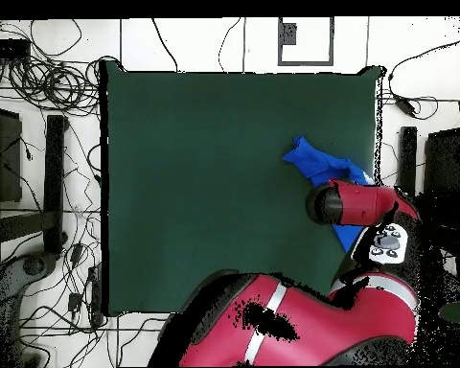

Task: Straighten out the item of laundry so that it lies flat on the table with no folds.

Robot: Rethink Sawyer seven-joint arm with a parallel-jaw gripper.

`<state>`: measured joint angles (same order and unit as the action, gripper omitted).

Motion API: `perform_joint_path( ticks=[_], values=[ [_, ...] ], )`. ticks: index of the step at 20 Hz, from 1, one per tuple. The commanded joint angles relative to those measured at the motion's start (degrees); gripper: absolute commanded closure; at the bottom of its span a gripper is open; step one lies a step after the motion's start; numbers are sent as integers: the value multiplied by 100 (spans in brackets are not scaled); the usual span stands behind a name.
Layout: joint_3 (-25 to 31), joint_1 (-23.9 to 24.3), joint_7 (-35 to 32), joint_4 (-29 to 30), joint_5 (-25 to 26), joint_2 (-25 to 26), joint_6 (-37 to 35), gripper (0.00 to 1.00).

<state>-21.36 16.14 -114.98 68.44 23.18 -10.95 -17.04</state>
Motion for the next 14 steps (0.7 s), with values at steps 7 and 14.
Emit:
perform_joint_path(
  ticks=[7, 14],
  values=[
    [616, -84, -374, -59, 55, 389, 324, 0],
    [489, -183, -563, -152, 11, 532, 391, 0]
  ],
)
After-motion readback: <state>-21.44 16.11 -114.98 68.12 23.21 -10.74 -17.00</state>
